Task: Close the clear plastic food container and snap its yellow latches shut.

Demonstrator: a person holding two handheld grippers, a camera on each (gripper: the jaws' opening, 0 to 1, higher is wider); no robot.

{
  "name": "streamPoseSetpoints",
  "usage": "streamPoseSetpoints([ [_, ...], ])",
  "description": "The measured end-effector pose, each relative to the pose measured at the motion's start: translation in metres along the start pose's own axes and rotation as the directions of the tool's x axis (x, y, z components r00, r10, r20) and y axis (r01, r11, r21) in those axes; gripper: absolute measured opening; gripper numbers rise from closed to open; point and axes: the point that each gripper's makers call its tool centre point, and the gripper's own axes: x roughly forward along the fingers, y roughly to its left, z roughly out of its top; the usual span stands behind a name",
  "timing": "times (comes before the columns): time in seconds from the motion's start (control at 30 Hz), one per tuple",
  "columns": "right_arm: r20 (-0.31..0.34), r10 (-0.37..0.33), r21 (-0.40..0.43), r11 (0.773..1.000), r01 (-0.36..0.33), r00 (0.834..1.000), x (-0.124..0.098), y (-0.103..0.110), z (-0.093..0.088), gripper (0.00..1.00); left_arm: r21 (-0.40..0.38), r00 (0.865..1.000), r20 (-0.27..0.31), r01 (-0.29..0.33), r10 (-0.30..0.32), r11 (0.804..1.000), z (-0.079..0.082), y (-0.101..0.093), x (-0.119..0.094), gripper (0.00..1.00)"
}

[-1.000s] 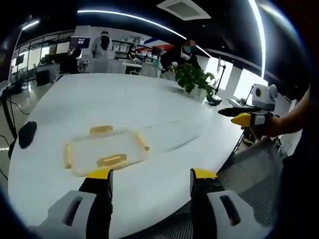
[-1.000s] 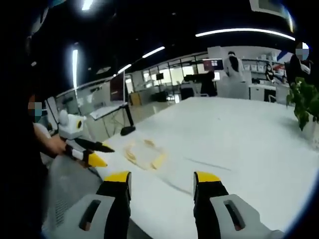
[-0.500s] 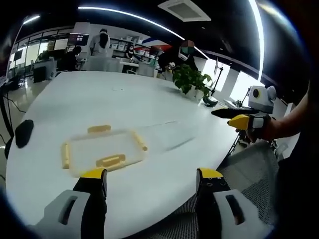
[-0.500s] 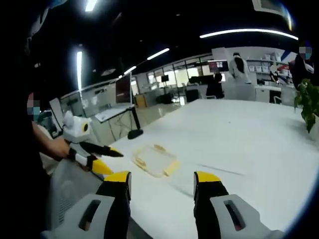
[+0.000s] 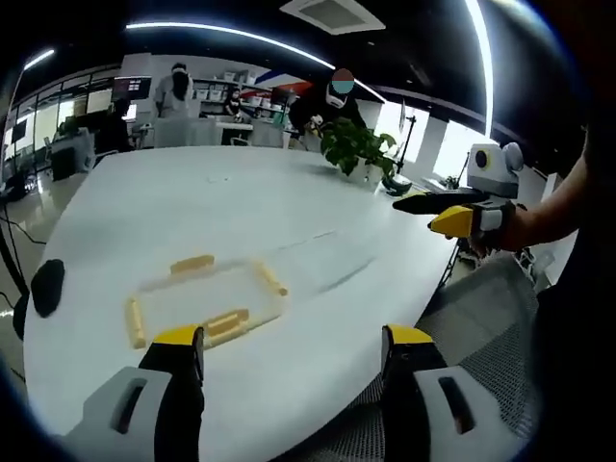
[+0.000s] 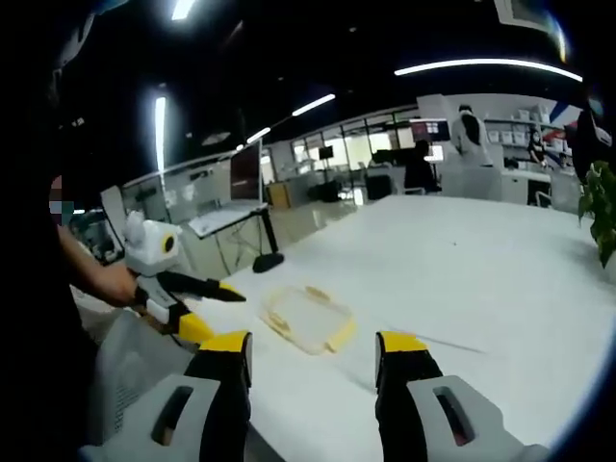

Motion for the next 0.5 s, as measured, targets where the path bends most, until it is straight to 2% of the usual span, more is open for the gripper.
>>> streamPoseSetpoints([
  [0.2, -0.003, 0.008, -0.010, 1.000, -0.008, 1.000, 0.006, 0.003, 0.002, 0.50, 0.000, 1.000, -0.011, 0.007, -0.007, 1.000, 0.000, 0.007, -0.001, 0.74],
  [0.3, -0.008, 0.020, -0.022, 1.000, -0.020, 1.000, 0.011, 0.006, 0.002, 0.51, 0.024, 1.000, -0.016, 0.015, -0.014, 1.000, -0.001, 0.012, -0.003, 0.71],
  [0.5, -0.020, 0.040, -0.040, 0.998, -0.041, 0.999, 0.022, 0.010, 0.003, 0.50, -0.003, 1.000, -0.023, 0.005, -0.005, 1.000, -0.002, 0.027, -0.008, 0.70],
])
